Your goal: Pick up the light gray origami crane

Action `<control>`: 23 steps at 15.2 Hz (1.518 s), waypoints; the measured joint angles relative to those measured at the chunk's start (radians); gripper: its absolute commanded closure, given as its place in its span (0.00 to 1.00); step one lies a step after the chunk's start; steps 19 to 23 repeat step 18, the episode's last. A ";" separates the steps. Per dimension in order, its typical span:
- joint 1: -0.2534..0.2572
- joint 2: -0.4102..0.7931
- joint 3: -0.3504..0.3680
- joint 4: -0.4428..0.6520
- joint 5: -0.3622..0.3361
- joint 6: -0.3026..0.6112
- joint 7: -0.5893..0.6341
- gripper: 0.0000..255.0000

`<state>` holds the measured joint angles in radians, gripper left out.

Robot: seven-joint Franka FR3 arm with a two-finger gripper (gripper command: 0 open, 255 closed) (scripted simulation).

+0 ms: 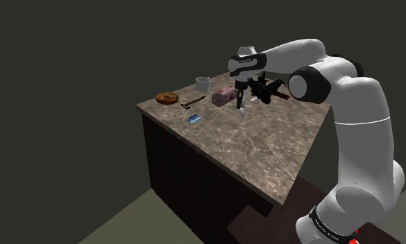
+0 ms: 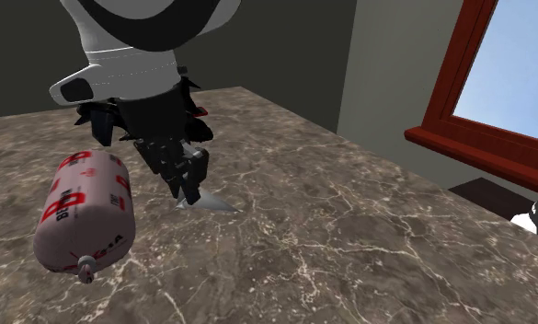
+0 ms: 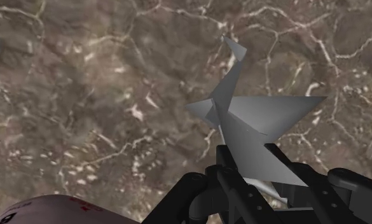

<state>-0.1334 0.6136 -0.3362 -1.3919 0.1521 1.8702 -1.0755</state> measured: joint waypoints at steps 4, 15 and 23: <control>0.000 -0.004 -0.001 0.007 -0.002 -0.012 0.001 1.00; -0.007 -0.031 -0.008 0.113 -0.012 -0.143 0.005 1.00; -0.009 -0.033 -0.009 0.145 -0.013 -0.177 0.006 1.00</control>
